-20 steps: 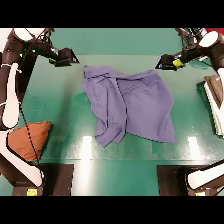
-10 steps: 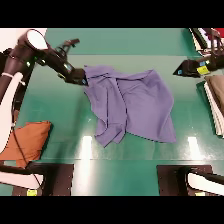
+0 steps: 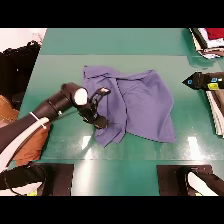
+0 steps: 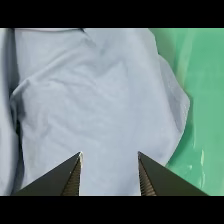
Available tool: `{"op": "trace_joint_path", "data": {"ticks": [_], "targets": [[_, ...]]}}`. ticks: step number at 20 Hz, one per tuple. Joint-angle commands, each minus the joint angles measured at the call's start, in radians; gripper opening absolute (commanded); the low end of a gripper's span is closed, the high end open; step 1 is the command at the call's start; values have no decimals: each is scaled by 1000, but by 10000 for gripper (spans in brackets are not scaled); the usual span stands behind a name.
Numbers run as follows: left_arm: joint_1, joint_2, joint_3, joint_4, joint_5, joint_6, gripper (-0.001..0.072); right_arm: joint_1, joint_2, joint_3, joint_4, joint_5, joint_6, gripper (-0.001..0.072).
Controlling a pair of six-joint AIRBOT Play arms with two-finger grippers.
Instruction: Fold the shirts.
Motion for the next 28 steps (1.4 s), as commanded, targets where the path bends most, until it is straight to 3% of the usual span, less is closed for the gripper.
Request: {"op": "trace_joint_path", "data": {"ticks": [1,5,6,7,15,16,17,18,19,20,22,25,28], "targets": [[-95,8,-55,141,62,-103,401,-3,27,-27,0,-27,1,407],[-101,8,-64,163,95,-115,432,-3,27,-28,0,-29,1,407],[-101,8,-76,154,121,-115,604,-3,27,-28,0,-29,1,407],[-101,8,-89,152,140,-115,644,-3,27,-27,0,-29,1,406],[-101,7,-139,159,206,-115,642,-3,27,-28,1,-30,1,407],[-101,7,-139,159,206,-116,619,-3,27,-27,1,-29,1,406],[-101,7,-139,159,208,-115,478,-3,27,-27,1,-29,1,407],[-101,7,-139,159,209,-115,290,-3,27,-27,1,-29,1,406],[-101,7,-139,159,212,-115,170,-3,27,-27,1,-29,1,407],[-101,7,-139,160,220,-115,170,-3,27,-27,1,-29,1,407],[-84,11,-137,191,219,-117,20,-3,27,-27,1,-27,1,406],[34,70,-109,216,139,-114,20,-37,28,-27,6,38,1,407],[206,208,-109,215,145,-114,20,-120,27,-36,-3,170,-12,407]]}}
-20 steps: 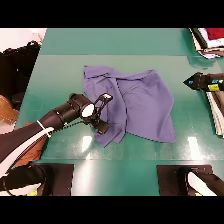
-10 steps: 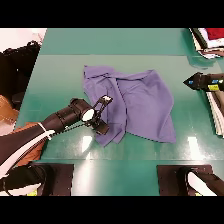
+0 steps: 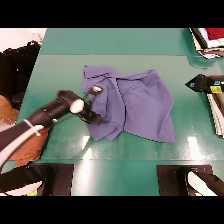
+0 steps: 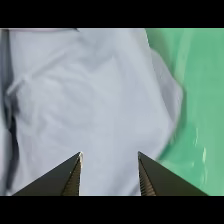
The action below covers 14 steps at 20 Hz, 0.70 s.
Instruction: Fold the shirts.
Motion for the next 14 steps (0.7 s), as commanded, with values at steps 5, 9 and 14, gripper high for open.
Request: {"op": "trace_joint_path", "data": {"ticks": [5,9,14], "targets": [[268,190,5,-3,-43,33,20,-177,0,-247,-5,183,-52,566],[271,190,3,-39,-16,33,20,-185,0,-522,-3,133,-67,550],[271,190,3,-74,11,33,20,-123,0,-666,-2,30,-67,549]]}}
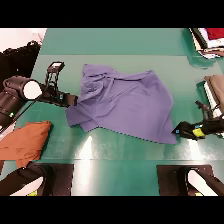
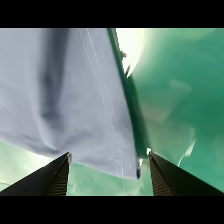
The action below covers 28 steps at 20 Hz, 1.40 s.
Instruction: Fold the shirts.
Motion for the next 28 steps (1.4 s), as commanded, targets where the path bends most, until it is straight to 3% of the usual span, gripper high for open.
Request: {"op": "trace_joint_path", "data": {"ticks": [1,3,5,6,7,11,15,19,23,28], "targets": [[5,3,0,-21,15,2,20,46,-1,-92,0,-72,-4,549],[5,3,0,-25,12,2,20,81,-18,-95,3,-84,-3,531],[5,3,0,-50,13,2,20,114,-52,-93,8,-87,-4,169],[5,4,1,-66,13,13,20,133,-63,-92,9,-97,-5,58],[5,9,9,-89,13,32,20,148,-63,-82,9,-99,-5,34],[62,88,180,-134,-30,51,20,185,71,146,63,-90,-3,15],[180,195,500,-130,-27,51,20,185,201,576,57,-186,-3,15],[188,226,874,-115,-13,61,20,186,220,982,37,-270,-3,15],[188,228,1119,-124,13,77,20,180,164,1281,-84,-171,16,15],[188,228,1169,-226,115,79,20,179,66,1507,-258,-17,92,15]]}}
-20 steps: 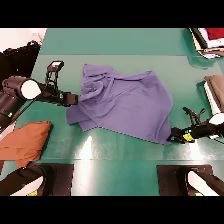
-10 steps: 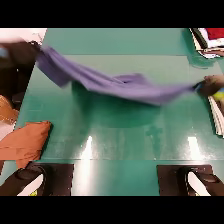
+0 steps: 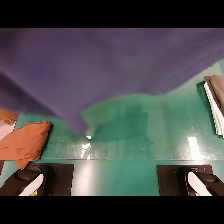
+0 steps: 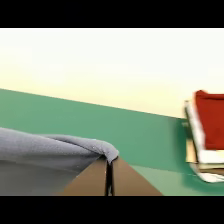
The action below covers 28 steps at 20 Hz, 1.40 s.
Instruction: Fold the shirts.
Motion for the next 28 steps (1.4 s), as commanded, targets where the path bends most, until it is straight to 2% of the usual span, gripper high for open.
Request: {"op": "trace_joint_path", "data": {"ticks": [1,3,7,11,13,15,18,20,22,23,25,28], "targets": [[2,2,29,-44,57,15,20,-6,-75,166,-116,118,46,15],[2,2,-73,-6,47,26,20,-29,-138,192,-112,167,49,15],[2,-87,-361,2,-36,17,20,-28,-276,34,-111,212,49,15],[2,-323,-586,-9,-45,16,20,-28,-507,-108,-103,266,48,15],[2,-477,-628,-9,-16,24,20,-15,-634,-141,-105,261,48,15],[2,-631,-628,-10,68,58,20,6,-750,-143,-104,215,48,15],[2,-787,-590,-18,211,58,20,40,-855,-143,-104,40,48,15],[7,-835,-542,-23,269,58,20,45,-880,-143,-103,-60,49,15],[24,-838,-521,-22,295,58,20,46,-877,-143,-104,-80,49,15],[38,-838,-505,-22,266,58,20,46,-873,-143,-105,-71,48,15],[63,-837,-468,-22,117,92,20,34,-855,-150,-107,-10,47,15],[70,-838,-480,-23,-91,233,20,29,-792,-270,-111,-1,38,14]]}}
